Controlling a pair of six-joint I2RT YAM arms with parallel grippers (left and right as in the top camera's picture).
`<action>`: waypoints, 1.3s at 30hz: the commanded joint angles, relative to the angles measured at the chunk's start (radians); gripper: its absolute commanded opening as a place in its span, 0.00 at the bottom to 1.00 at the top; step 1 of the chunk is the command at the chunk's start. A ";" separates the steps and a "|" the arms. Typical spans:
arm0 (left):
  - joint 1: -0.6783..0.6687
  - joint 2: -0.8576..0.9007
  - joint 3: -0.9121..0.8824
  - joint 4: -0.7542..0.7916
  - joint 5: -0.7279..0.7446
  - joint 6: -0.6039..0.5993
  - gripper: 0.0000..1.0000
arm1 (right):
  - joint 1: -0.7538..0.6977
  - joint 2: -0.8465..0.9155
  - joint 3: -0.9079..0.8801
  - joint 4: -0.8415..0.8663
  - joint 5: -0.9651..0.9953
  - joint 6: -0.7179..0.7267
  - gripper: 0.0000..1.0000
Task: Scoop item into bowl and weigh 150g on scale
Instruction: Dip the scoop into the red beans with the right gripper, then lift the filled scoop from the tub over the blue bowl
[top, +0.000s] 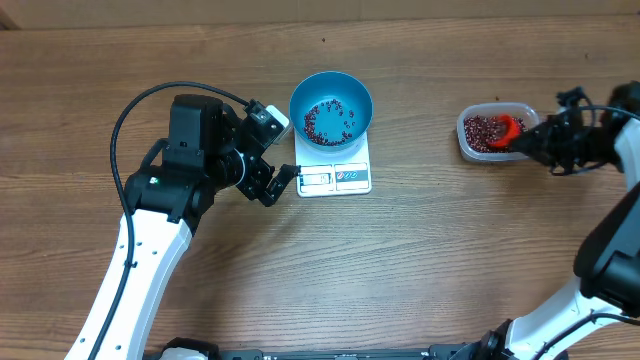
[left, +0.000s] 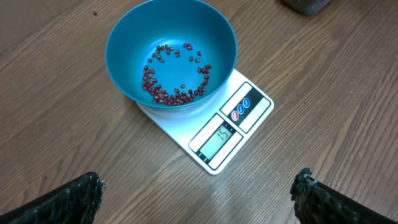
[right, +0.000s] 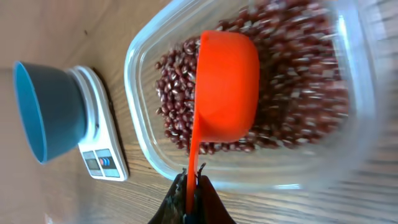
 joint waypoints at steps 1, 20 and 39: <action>0.010 0.002 0.003 0.000 0.003 -0.007 1.00 | -0.041 0.002 0.012 -0.006 -0.105 -0.042 0.04; 0.010 0.002 0.003 0.000 0.003 -0.007 1.00 | -0.156 0.003 0.012 -0.140 -0.317 -0.145 0.04; 0.010 0.002 0.003 0.000 0.003 -0.007 0.99 | -0.174 0.003 0.012 -0.262 -0.631 -0.254 0.04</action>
